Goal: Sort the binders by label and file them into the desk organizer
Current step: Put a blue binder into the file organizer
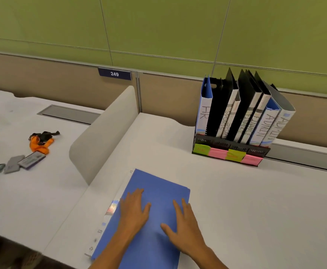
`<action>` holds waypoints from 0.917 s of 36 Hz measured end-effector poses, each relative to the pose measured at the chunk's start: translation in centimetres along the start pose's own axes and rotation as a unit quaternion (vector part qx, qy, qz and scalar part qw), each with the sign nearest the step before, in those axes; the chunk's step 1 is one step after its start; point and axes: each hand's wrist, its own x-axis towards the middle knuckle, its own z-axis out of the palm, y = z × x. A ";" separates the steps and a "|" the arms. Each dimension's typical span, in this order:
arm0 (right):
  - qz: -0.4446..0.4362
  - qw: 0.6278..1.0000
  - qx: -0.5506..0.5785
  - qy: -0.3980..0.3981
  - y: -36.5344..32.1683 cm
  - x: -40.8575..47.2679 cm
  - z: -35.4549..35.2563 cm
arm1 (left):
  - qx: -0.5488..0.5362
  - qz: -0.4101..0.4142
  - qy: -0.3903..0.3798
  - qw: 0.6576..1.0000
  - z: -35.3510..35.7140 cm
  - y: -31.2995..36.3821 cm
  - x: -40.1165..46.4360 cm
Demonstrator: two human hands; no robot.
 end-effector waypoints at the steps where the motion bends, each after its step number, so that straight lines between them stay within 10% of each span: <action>1: -0.012 0.999 -0.036 0.001 0.0 -0.2 0.6 | 0.078 -0.005 0.001 0.997 -0.1 -0.6 -0.1; 8: -0.026 0.990 -0.138 -0.028 0.0 -0.6 3.8 | 0.262 -0.060 -0.038 0.963 -0.9 -3.5 -0.7; 33: -0.035 0.965 -0.259 0.013 -0.1 -1.5 5.5 | -0.040 -0.186 -0.075 0.979 -5.2 -5.5 3.3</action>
